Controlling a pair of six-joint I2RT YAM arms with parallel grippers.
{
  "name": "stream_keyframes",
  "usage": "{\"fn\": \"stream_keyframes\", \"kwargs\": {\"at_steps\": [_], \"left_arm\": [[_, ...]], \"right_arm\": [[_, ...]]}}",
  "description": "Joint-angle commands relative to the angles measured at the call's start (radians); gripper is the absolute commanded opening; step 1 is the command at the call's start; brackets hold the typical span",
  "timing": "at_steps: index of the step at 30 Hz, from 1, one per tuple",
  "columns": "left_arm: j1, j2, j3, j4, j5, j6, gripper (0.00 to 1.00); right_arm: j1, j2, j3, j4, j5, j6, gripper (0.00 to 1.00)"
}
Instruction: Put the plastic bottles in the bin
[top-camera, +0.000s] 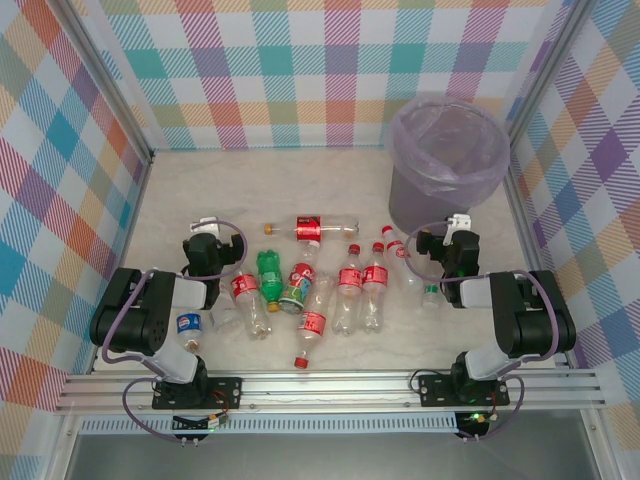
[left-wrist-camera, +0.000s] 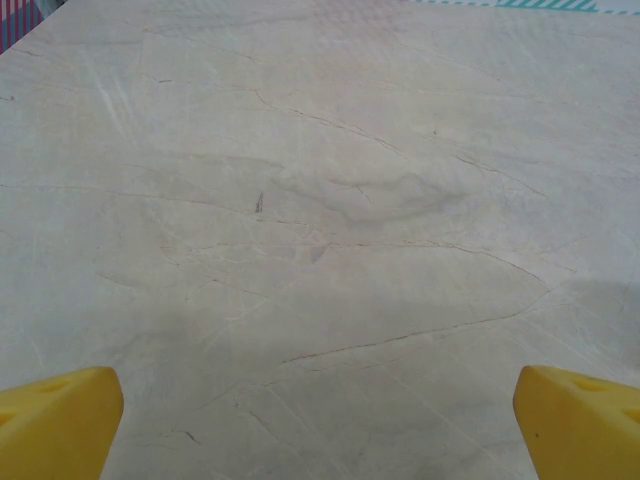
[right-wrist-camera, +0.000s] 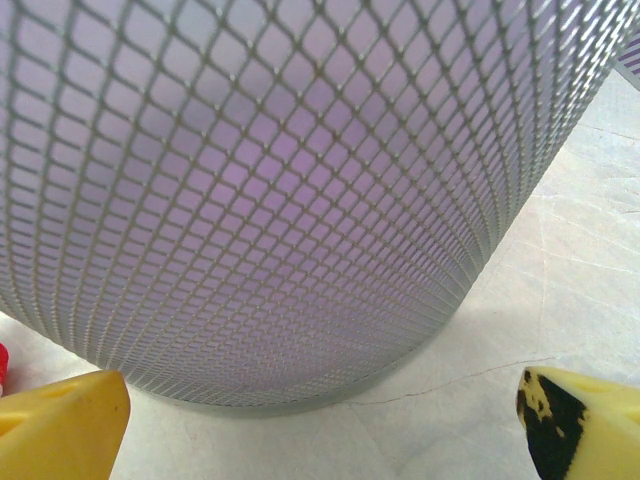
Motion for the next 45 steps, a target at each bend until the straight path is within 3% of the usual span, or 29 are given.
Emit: {"fn": "stream_keyframes", "kwargs": {"at_steps": [1,12,15,17,18,20,25,29,31,36,41,45], "left_arm": [[0.003,-0.004,0.000,0.043,0.016,0.007,1.00],[0.012,-0.009,0.008,0.025,0.047,0.007,1.00],[0.007,-0.109,0.082,-0.187,0.030,0.011,1.00],[-0.005,-0.224,0.131,-0.348,-0.039,0.003,1.00],[-0.011,-0.272,0.144,-0.412,-0.069,-0.018,1.00],[-0.033,-0.361,0.193,-0.588,-0.124,-0.079,1.00],[-0.146,-0.491,0.326,-0.957,-0.262,-0.237,1.00],[-0.251,-0.535,0.449,-1.222,-0.253,-0.371,1.00],[-0.305,-0.541,0.484,-1.284,-0.227,-0.435,1.00],[-0.397,-0.491,0.476,-1.252,-0.070,-0.617,1.00],[-0.434,-0.388,0.364,-0.982,0.134,-0.773,1.00],[-0.433,-0.358,0.372,-0.979,0.157,-0.771,1.00]], "right_arm": [[-0.006,-0.005,0.014,0.026,-0.002,0.007,0.99],[-0.010,-0.007,0.015,0.021,-0.011,0.009,0.99],[-0.008,-0.053,-0.002,0.023,-0.032,-0.007,0.99],[0.008,-0.074,-0.025,0.055,-0.013,-0.027,0.99],[0.022,-0.119,-0.003,-0.014,0.030,-0.031,0.99],[0.024,-0.260,0.121,-0.396,0.053,-0.014,0.99],[0.027,-0.539,0.161,-0.831,0.061,0.088,0.99],[0.031,-0.681,0.252,-1.310,0.132,0.313,0.99],[0.031,-0.706,0.283,-1.430,0.070,0.425,0.99],[0.032,-0.602,0.334,-1.572,-0.024,0.541,0.96],[0.032,-0.491,0.304,-1.451,-0.067,0.572,0.91],[0.034,-0.429,0.299,-1.376,-0.135,0.569,0.87]]}}
